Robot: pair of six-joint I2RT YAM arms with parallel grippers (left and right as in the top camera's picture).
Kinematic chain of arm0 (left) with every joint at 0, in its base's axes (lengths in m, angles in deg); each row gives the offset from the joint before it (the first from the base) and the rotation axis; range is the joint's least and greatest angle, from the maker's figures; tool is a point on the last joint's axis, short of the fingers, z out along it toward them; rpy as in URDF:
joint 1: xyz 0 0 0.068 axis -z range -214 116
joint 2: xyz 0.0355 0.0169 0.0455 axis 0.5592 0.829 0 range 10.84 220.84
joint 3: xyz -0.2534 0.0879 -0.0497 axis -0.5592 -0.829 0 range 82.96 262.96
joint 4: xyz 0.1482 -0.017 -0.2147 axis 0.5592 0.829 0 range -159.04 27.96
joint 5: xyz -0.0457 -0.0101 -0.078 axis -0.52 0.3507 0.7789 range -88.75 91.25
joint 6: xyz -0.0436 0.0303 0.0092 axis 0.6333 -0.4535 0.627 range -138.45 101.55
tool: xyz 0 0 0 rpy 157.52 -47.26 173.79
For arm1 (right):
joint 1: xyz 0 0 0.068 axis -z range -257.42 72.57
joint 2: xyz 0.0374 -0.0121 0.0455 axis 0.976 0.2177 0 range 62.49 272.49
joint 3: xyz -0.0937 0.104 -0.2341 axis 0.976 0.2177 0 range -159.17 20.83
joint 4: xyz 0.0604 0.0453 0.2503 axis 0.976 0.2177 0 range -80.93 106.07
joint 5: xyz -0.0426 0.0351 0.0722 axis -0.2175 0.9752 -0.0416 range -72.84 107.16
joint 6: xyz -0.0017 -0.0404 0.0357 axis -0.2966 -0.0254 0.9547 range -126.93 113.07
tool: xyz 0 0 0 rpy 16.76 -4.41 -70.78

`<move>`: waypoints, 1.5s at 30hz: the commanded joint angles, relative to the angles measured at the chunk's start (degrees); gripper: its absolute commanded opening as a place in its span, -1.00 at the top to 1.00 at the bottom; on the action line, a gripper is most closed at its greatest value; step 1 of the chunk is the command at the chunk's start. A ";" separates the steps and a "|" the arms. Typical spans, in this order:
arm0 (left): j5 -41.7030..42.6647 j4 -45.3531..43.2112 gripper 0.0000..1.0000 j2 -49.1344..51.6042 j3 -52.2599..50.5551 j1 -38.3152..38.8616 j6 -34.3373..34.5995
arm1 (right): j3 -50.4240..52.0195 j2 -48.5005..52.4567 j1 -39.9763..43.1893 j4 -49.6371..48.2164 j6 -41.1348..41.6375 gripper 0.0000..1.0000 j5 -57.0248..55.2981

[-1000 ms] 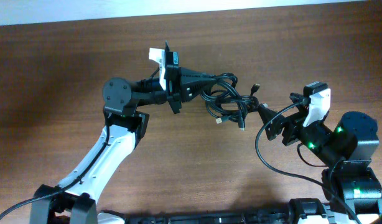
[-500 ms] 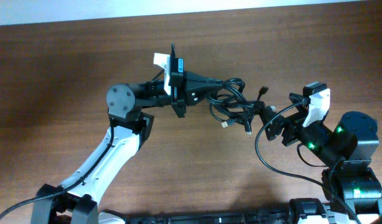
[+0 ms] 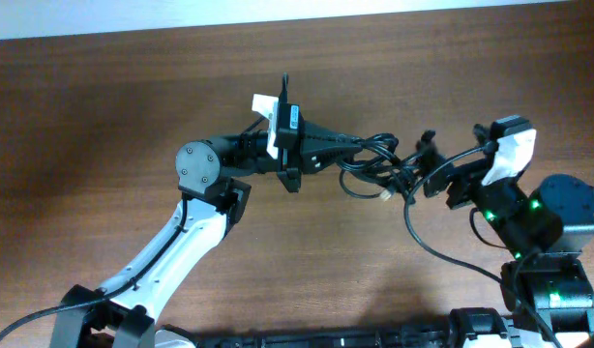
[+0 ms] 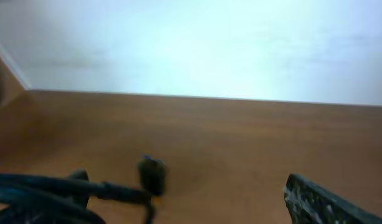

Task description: Untangle cables

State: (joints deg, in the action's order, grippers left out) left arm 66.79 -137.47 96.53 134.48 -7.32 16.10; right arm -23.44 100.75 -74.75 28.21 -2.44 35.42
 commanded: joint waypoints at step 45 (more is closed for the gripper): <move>-19.74 22.03 1.00 -1.18 0.28 -4.39 5.01 | -1.07 0.00 0.35 8.20 9.38 -0.97 8.11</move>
State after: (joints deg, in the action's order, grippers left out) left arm 52.91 -114.93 96.56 134.46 -11.59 16.60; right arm -23.53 100.92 -74.73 38.41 6.63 31.70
